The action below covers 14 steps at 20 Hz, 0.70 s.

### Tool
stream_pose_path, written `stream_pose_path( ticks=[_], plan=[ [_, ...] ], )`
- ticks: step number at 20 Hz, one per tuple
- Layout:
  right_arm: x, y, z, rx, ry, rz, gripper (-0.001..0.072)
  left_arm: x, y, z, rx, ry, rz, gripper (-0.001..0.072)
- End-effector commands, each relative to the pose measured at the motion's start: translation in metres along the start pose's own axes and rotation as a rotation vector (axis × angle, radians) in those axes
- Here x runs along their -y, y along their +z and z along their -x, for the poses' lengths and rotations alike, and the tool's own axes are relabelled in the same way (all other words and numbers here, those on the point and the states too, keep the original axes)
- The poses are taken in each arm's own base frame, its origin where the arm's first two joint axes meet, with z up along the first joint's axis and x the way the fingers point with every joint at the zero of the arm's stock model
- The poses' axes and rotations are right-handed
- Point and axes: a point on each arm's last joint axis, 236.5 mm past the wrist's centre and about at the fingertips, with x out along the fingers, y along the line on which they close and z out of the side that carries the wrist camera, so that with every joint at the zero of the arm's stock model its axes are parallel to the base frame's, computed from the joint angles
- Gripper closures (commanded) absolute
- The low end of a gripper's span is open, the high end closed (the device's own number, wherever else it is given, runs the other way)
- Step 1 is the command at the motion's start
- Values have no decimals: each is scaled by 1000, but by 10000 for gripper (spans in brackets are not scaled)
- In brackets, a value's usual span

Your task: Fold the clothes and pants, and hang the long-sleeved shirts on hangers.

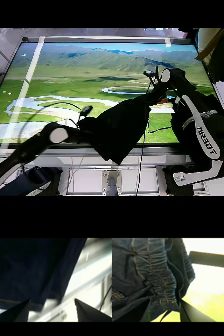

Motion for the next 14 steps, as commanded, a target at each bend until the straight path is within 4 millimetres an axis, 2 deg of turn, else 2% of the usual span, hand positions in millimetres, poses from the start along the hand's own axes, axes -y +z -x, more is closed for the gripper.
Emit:
stream_pose_path(
  ticks=[1,2,3,5,7,9,11,14],
  plan=[
    [9,18,24,72,-10,-11,268,-35,52,64,282,99,-6,92],
    [13,19,27,76,-4,-40,167,-49,60,74,324,147,-9,92],
    [19,14,26,59,18,-85,149,-59,66,81,350,178,-5,93],
    [27,0,16,-18,113,-174,89,-67,70,84,363,195,12,93],
    [22,2,8,-38,305,-295,89,-67,70,84,364,194,12,93],
    [23,15,1,-23,487,-414,25,-67,70,84,364,194,11,93],
    [35,14,-16,-45,519,-456,25,-67,70,84,365,194,11,93],
    [29,3,-40,-119,549,-402,25,-67,71,85,367,194,11,93]
  ],
)
